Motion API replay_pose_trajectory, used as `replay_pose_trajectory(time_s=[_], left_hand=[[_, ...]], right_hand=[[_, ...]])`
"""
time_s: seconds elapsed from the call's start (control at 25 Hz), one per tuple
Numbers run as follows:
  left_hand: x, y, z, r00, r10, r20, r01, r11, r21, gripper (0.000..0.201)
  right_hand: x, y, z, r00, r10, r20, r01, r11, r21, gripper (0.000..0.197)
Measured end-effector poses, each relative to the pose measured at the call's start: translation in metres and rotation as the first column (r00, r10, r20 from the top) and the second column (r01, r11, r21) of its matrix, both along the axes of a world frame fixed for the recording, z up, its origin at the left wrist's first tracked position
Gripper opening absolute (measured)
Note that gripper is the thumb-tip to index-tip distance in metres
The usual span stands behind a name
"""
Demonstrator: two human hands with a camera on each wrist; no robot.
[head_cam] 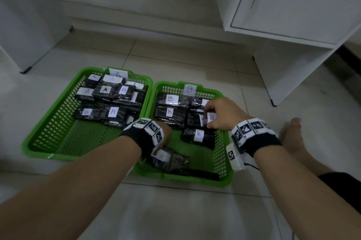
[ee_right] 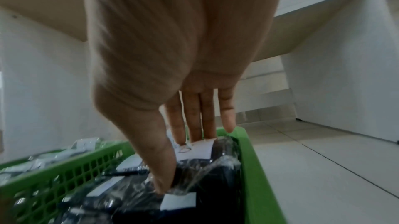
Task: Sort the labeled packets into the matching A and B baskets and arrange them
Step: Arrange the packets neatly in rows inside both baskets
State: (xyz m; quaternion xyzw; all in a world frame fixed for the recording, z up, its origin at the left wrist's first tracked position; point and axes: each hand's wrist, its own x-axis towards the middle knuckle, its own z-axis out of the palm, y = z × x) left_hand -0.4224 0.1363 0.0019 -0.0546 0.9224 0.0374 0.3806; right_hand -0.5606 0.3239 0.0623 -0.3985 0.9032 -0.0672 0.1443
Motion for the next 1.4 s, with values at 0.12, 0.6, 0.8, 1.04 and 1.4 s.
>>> replay_pose_trajectory(time_s=[0.12,0.6,0.8,1.04,1.4], left_hand=[[0.004,0.006,-0.003,0.999,-0.038,-0.039,0.037,0.999,-0.015,0.046],[0.008,-0.009,0.038,0.903,0.312,-0.295,-0.202,0.914,0.351,0.025],[0.010,-0.024,0.045,0.709,0.642,-0.292,-0.330,0.668,0.667,0.020],[0.002,-0.001,0.039,0.451,0.887,-0.094,-0.379,0.286,0.880,0.020],[-0.047,0.015,0.009,0.251,0.923,-0.292,-0.499,0.382,0.778,0.018]], right_hand=[[0.001,-0.003,-0.008,0.999,0.040,-0.034,-0.038,0.997,0.062,0.049],[0.031,-0.012,-0.009,0.994,0.067,0.091,-0.059,0.994,-0.094,0.020],[0.045,-0.011,-0.012,0.922,-0.004,0.387,0.120,0.953,-0.276,0.065],[0.044,0.007,-0.016,1.000,0.012,-0.017,-0.015,0.979,-0.203,0.066],[0.006,0.018,-0.022,0.987,-0.135,-0.091,0.126,0.987,-0.095,0.043]])
